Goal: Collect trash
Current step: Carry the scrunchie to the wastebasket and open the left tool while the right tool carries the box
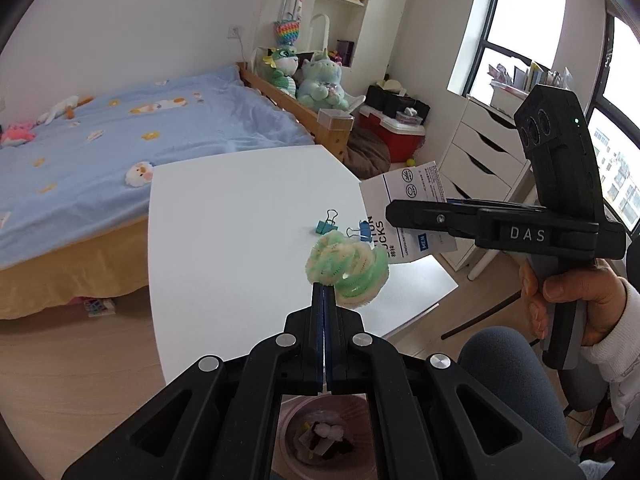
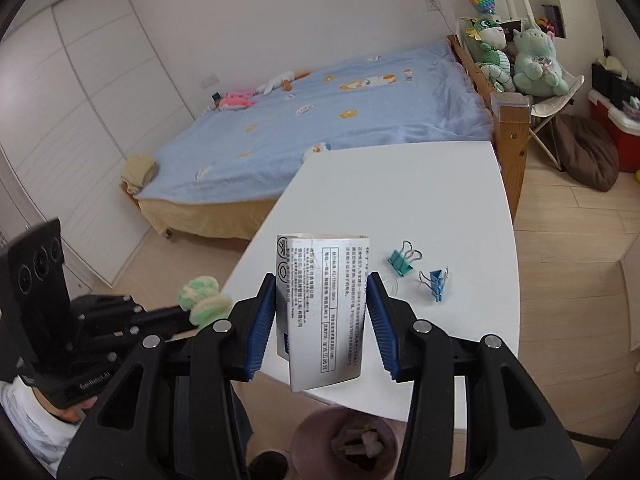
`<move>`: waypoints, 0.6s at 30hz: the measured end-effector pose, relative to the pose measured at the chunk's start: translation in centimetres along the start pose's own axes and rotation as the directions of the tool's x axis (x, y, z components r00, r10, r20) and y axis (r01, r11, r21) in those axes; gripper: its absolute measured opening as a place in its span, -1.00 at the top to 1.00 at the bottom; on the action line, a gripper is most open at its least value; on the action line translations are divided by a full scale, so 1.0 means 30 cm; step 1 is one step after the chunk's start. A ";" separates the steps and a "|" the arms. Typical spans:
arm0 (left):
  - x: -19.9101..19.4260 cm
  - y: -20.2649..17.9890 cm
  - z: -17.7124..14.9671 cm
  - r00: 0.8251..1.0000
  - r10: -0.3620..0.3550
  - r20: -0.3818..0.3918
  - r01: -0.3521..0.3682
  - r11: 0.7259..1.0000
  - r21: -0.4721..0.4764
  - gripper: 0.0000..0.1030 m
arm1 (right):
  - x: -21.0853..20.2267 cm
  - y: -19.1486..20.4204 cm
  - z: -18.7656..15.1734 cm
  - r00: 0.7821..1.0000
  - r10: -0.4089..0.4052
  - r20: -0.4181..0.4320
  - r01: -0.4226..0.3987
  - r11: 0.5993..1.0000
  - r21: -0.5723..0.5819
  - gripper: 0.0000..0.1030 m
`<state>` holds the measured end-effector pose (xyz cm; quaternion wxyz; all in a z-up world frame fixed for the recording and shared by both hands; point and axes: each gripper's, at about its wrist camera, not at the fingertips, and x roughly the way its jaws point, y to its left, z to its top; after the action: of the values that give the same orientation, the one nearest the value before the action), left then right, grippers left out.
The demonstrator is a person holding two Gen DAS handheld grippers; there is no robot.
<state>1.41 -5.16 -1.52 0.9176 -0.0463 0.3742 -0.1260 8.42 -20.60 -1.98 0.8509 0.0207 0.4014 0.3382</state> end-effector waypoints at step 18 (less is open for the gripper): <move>-0.048 -0.082 -0.094 0.993 -0.004 -0.116 0.017 0.993 0.113 1.00 | -0.056 0.149 -0.200 0.964 -0.198 -0.179 0.145 0.951 -0.274 0.13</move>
<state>-2.04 -7.12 -2.11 0.8947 0.0116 0.4188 -0.1545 0.98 -19.55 -3.56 0.8268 -0.1602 0.4395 0.3124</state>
